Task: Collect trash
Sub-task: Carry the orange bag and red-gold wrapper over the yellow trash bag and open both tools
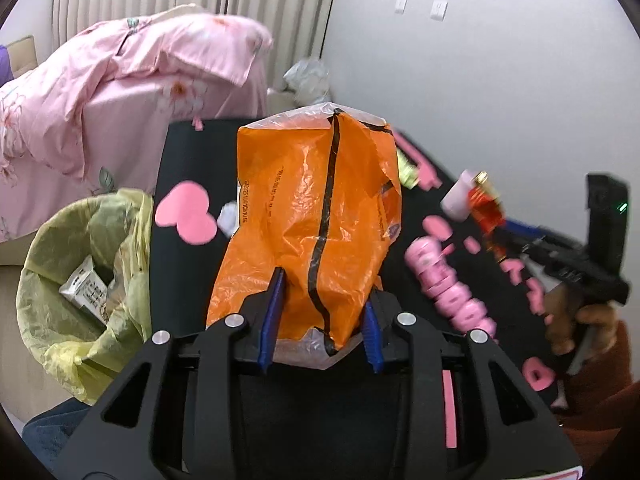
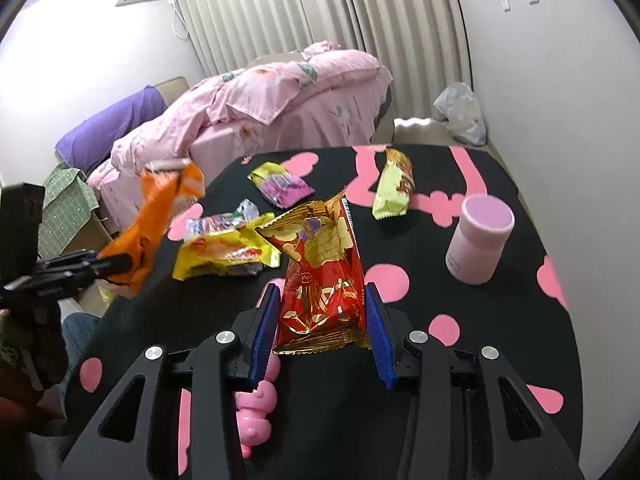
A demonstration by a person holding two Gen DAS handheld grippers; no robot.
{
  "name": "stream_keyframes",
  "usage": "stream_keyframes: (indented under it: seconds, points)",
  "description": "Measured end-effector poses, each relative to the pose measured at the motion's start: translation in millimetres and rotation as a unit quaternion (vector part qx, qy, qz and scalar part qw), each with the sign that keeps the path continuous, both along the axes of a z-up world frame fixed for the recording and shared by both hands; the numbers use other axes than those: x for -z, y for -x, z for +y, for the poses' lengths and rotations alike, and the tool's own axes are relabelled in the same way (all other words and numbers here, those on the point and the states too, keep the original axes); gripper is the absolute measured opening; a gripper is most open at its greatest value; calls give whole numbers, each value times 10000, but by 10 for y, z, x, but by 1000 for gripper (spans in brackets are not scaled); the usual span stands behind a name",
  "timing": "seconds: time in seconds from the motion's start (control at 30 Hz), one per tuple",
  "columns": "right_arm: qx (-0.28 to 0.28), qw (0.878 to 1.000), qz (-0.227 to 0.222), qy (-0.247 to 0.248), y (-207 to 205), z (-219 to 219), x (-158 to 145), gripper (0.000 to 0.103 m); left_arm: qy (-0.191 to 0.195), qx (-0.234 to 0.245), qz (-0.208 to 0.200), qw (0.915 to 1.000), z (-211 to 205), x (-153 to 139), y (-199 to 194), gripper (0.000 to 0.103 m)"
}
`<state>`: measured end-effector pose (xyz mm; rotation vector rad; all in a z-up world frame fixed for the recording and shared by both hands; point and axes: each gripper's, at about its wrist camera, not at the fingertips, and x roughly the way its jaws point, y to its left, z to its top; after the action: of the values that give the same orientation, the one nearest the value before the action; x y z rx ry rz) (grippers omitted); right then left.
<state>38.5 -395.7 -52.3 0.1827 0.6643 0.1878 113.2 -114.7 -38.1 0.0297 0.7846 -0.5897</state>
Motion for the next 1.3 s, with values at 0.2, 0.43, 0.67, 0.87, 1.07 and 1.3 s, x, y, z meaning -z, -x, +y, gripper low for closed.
stream_keyframes:
  seconds: [0.2, 0.43, 0.67, 0.87, 1.07, 1.3]
  points:
    - [-52, 9997, -174, 151, 81, 100, -162, 41, 768, -67, -4, 9970, 259, -334, 14, 33]
    - [-140, 9987, -392, 309, 153, 271, -365, 41, 1343, 58, 442, 9899, 544, -422, -23, 34]
    - [-418, 9963, -566, 486, 168, 530, -538, 41, 1196, -238, 151, 9924, 744, -504, 85, 34]
    - [-736, 9924, -675, 712, 122, 863, -689, 41, 705, -951, -164, 9928, 1088, -551, 72, 34]
    - [-1116, 9868, -705, 942, 1, 1291, -819, 41, 550, -1389, -173, 9886, 1465, -424, 73, 34]
    - [-1660, 9754, -737, 1253, -196, 1843, -865, 41, 367, -1608, -271, 9859, 1726, -313, 76, 34]
